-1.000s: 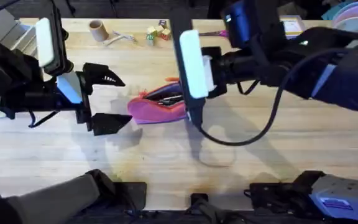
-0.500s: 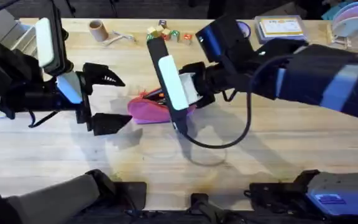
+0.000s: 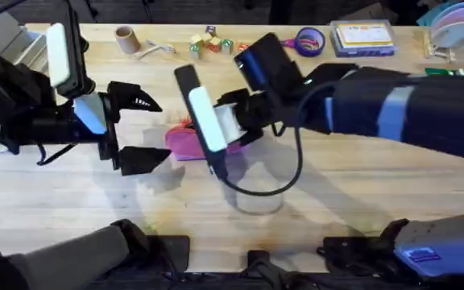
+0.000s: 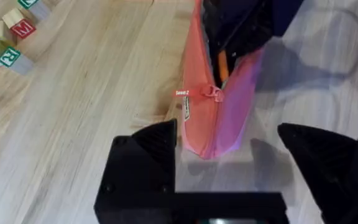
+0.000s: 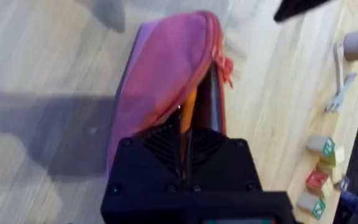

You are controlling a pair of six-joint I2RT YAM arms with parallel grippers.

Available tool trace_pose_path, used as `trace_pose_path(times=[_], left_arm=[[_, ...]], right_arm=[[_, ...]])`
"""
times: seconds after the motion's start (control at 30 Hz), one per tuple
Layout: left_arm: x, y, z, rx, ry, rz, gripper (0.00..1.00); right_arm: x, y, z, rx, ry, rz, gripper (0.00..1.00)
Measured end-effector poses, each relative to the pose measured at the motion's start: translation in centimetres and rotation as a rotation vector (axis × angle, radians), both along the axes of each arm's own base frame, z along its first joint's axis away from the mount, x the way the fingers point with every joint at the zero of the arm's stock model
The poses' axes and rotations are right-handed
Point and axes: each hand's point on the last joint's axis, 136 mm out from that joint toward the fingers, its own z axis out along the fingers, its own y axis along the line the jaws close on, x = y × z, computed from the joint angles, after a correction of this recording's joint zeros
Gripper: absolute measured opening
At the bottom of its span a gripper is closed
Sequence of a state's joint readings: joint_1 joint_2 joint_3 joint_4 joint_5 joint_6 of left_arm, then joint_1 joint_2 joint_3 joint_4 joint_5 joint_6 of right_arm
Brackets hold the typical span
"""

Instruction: Unzip the bag, pick up the pens from the table one at a time and place them inside, then zip the bag closed.

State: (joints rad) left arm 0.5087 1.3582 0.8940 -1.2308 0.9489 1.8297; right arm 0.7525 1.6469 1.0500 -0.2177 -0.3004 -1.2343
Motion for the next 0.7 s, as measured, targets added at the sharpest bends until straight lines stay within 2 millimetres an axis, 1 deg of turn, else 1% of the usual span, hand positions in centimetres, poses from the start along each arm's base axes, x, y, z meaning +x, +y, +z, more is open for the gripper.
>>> trace_pose_path(times=[0.13,0.3,0.5,0.53,0.57,0.6,0.63,0.67,0.7], left_arm=[[0.0,0.0,0.0,0.0,0.0,0.0,0.993],[0.0,0.0,0.0,0.0,0.0,0.0,0.993],[0.0,0.0,0.0,0.0,0.0,0.0,0.993],[0.0,0.0,0.0,0.0,-0.001,0.0,0.993],[0.0,0.0,0.0,0.0,-0.001,0.0,0.993],[0.0,0.0,0.0,0.0,0.0,0.0,0.993],[0.0,0.0,0.0,0.0,-0.001,0.0,0.993],[0.0,0.0,0.0,0.0,0.0,0.0,0.993],[0.0,0.0,0.0,0.0,0.0,0.0,0.993]], right_arm=[[-0.3,1.6,-0.5,0.024,-0.006,0.014,0.032],[-0.1,3.0,-0.2,0.064,-0.022,0.006,0.032],[-0.1,3.3,-0.1,0.073,-0.015,-0.011,0.033],[-0.1,3.3,-0.1,0.074,-0.012,-0.014,0.068],[-0.1,3.3,0.0,0.08,-0.009,-0.021,0.456],[0.0,3.4,0.1,0.083,-0.01,-0.022,0.601],[0.0,3.4,0.1,0.084,-0.01,-0.023,0.726],[0.1,3.4,0.2,0.087,-0.012,-0.024,0.882],[0.1,3.5,0.3,0.09,-0.017,-0.022,0.965]])
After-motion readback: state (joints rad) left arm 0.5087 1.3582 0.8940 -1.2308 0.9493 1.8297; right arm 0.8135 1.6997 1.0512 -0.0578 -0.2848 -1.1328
